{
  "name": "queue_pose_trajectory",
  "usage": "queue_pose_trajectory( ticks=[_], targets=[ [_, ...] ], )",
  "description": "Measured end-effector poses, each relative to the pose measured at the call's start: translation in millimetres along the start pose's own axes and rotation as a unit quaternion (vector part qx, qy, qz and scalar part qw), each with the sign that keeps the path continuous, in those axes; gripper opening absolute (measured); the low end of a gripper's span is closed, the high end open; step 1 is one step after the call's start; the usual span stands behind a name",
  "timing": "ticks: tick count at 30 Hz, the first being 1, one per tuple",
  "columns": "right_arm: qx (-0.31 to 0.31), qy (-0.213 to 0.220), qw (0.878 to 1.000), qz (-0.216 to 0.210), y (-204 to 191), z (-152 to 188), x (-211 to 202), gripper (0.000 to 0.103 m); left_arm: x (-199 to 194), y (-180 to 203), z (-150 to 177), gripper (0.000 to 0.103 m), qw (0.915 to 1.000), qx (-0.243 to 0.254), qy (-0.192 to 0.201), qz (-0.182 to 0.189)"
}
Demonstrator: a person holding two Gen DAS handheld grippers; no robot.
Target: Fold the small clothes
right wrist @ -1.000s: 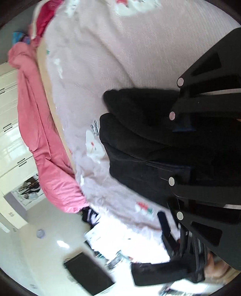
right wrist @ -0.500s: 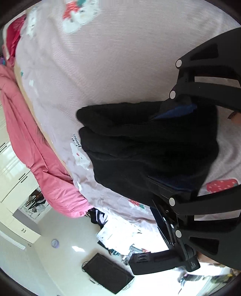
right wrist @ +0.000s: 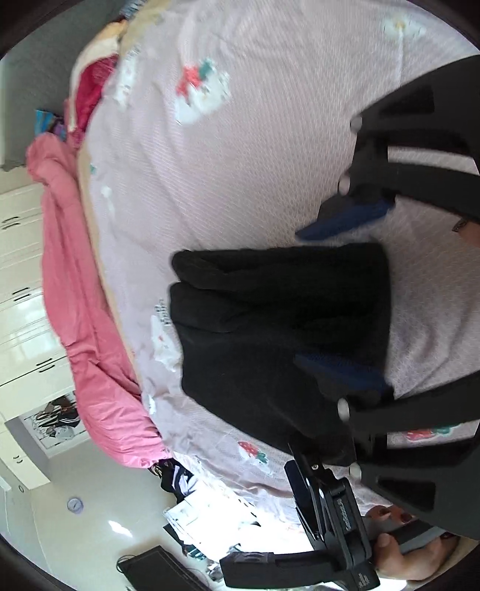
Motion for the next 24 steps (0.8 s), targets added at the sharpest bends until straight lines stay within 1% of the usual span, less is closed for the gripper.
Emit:
queue_pose_trajectory(
  ticks=[1,2,3,4,5,6,8,10,13,16,18,22,24],
  targets=[
    [-0.002,0.010,1.000,0.010,0,-2,-8,0.085,-3,1,0,0.071,1.0000,0.000,0.001,0.000],
    [-0.004,0.026,0.999,0.022,0,-6,-20,0.090,-7,2,0,0.073,1.0000,0.001,0.003,0.000],
    [-0.009,0.038,0.999,0.028,-1,-8,-31,0.092,-11,3,-1,0.077,1.0000,0.002,0.007,0.002],
    [-0.011,0.044,0.998,0.033,-2,-9,-36,0.096,-18,5,-1,0.079,0.9999,0.004,0.014,0.003],
    [-0.013,0.056,0.997,0.045,-2,-10,-48,0.097,-24,6,-1,0.083,0.9998,0.006,0.020,0.004],
    [-0.015,0.068,0.996,0.052,-2,-10,-58,0.097,-34,8,-1,0.088,0.9995,0.010,0.028,0.006],
    [-0.014,0.085,0.995,0.057,-3,-8,-76,0.099,-48,10,1,0.094,0.9991,0.016,0.040,0.005],
    [-0.014,0.103,0.993,0.062,-6,-4,-94,0.099,-66,10,5,0.094,0.9983,0.020,0.055,0.006],
    [-0.010,0.117,0.991,0.064,-11,4,-113,0.099,-91,4,16,0.094,0.9969,0.017,0.077,0.000],
    [-0.020,0.131,0.989,0.065,-18,13,-130,0.099,-108,1,31,0.094,0.9958,0.022,0.089,-0.006],
    [-0.032,0.135,0.988,0.071,-24,20,-139,0.099,-116,0,40,0.094,0.9955,0.023,0.091,-0.010],
    [-0.032,0.138,0.988,0.067,-30,37,-150,0.099,-124,2,64,0.094,0.9958,0.027,0.087,-0.009],
    [-0.037,0.140,0.987,0.073,-32,47,-155,0.099,-126,5,74,0.094,0.9960,0.028,0.085,-0.004]
  ],
)
Point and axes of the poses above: each gripper's, at about its wrist camera, not at the fingertips, and x roughly the way its jaws point, y to its right, z to its underside, the point moved 10 cm from there along x, roughly the way its jaws point, and after that the axes turned 6 degrees about -x, right-handed, at the moved point
